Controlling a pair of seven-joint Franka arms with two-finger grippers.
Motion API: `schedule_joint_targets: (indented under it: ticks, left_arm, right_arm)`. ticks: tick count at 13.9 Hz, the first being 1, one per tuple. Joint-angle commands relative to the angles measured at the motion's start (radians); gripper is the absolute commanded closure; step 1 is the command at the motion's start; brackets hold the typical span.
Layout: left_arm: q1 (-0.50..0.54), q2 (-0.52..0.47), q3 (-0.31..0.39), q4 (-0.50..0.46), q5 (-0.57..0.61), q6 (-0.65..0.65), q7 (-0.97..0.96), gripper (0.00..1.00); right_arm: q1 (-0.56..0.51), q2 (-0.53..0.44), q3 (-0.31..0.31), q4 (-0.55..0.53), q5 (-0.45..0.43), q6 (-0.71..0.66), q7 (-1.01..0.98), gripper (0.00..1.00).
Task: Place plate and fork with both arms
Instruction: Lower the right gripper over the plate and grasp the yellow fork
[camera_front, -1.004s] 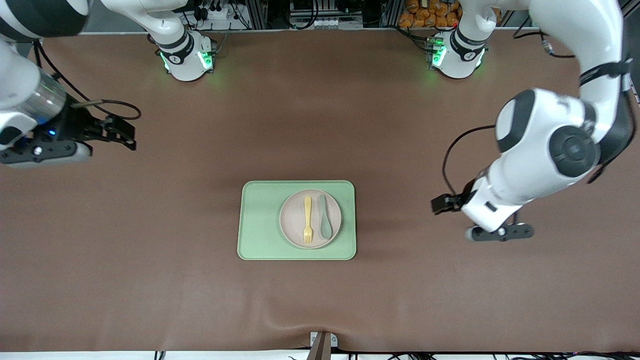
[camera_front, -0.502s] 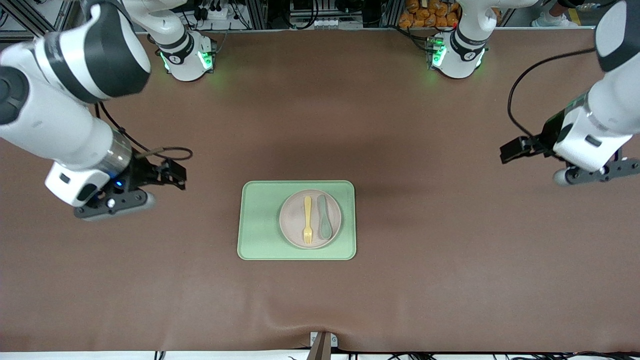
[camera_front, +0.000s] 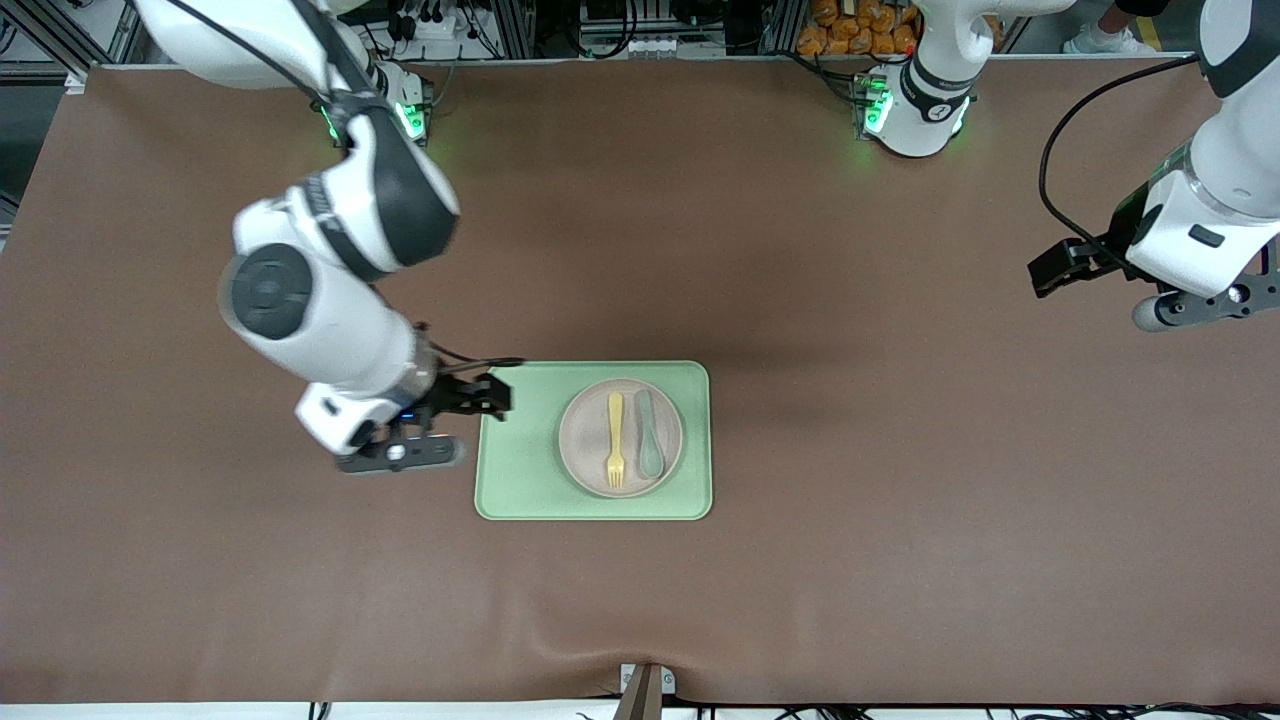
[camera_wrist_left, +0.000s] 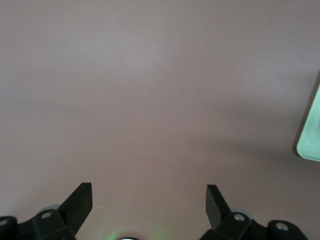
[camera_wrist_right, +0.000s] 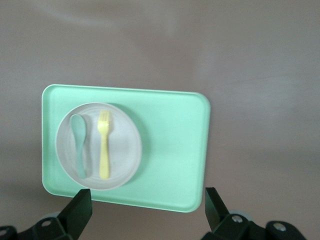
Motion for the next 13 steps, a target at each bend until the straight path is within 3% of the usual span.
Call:
schedule_joint_targets:
  ticks: [1, 7, 13]
  left_arm:
    - [0.014, -0.015, -0.010, -0.008, 0.019, -0.011, 0.001, 0.00]
    - [0.010, -0.014, 0.004, 0.011, -0.019, -0.005, 0.089, 0.00]
    - [0.011, -0.026, 0.036, 0.011, -0.030, -0.011, 0.175, 0.00]
  right_arm:
    - [0.056, 0.107, -0.017, 0.096, -0.045, 0.028, 0.088, 0.00]
    - [0.113, 0.245, -0.022, 0.096, -0.059, 0.187, 0.168, 0.00]
    - [0.154, 0.329, -0.022, 0.101, -0.085, 0.247, 0.210, 0.23]
